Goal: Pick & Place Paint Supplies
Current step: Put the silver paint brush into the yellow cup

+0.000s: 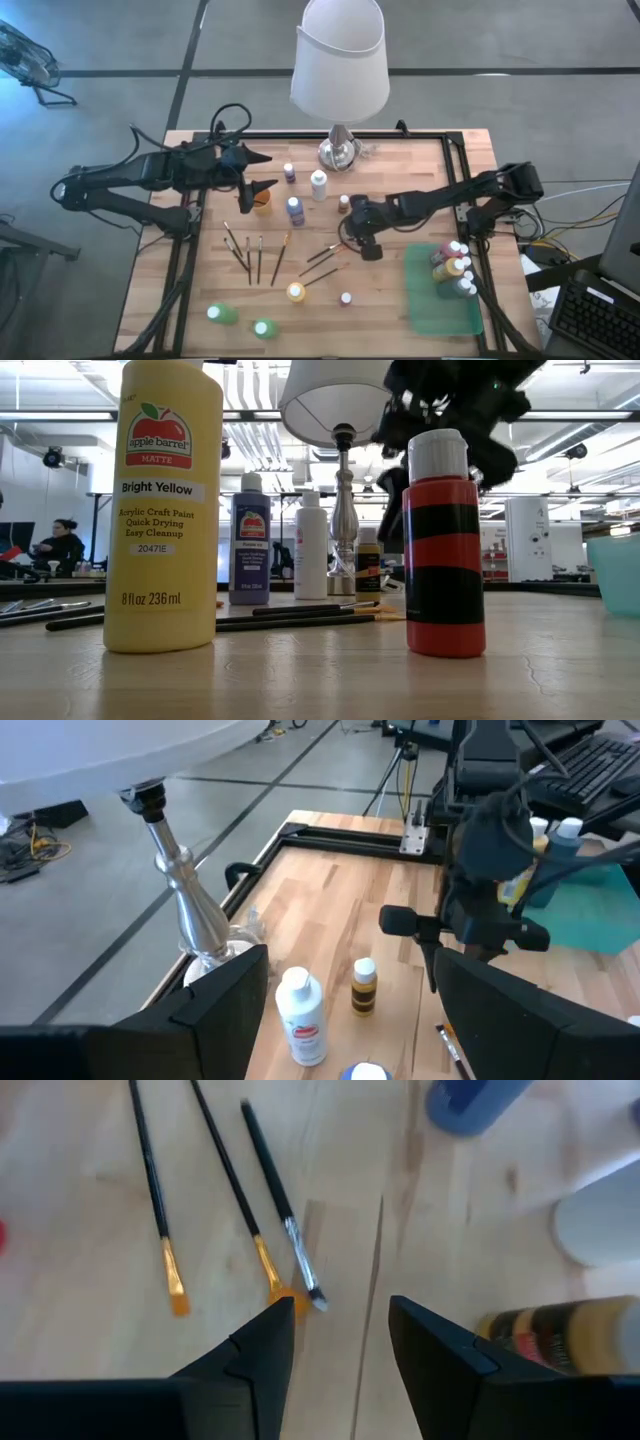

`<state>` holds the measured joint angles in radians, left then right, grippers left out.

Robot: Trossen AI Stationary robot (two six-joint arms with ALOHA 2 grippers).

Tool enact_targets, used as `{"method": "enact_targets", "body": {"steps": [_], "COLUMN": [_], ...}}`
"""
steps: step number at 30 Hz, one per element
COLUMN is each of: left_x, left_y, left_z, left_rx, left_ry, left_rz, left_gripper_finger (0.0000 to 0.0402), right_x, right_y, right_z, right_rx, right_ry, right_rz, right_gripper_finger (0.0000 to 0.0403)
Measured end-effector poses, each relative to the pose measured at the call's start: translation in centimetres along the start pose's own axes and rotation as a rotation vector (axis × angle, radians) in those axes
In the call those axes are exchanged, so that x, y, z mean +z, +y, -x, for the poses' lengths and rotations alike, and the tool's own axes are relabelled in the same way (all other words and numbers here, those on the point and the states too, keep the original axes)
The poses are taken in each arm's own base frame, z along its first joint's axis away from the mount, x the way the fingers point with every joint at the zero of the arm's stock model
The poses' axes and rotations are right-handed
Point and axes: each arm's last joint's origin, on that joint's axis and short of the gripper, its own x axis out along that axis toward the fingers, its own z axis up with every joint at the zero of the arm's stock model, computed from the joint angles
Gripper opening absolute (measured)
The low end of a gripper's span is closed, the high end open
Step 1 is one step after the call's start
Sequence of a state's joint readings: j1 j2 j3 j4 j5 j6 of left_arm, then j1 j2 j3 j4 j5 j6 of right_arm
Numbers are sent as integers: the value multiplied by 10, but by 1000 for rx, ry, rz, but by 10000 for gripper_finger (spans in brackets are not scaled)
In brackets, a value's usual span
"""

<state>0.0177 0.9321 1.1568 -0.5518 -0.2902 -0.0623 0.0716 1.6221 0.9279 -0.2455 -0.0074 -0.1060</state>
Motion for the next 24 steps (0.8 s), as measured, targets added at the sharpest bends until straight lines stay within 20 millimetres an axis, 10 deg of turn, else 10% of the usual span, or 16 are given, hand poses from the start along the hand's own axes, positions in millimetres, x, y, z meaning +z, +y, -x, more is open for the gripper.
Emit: {"method": "enact_targets", "body": {"steps": [24], "left_x": [-1], "left_y": [-1], "left_z": [-3], "left_rx": [1], "left_ry": [18], "left_rz": [-4], "left_gripper_finger": [289], "right_x": [-8], "right_y": [2], "right_z": [-40], "right_rx": [48], "right_ry": [21], "right_rz": [-25], "right_gripper_finger": [112]}}
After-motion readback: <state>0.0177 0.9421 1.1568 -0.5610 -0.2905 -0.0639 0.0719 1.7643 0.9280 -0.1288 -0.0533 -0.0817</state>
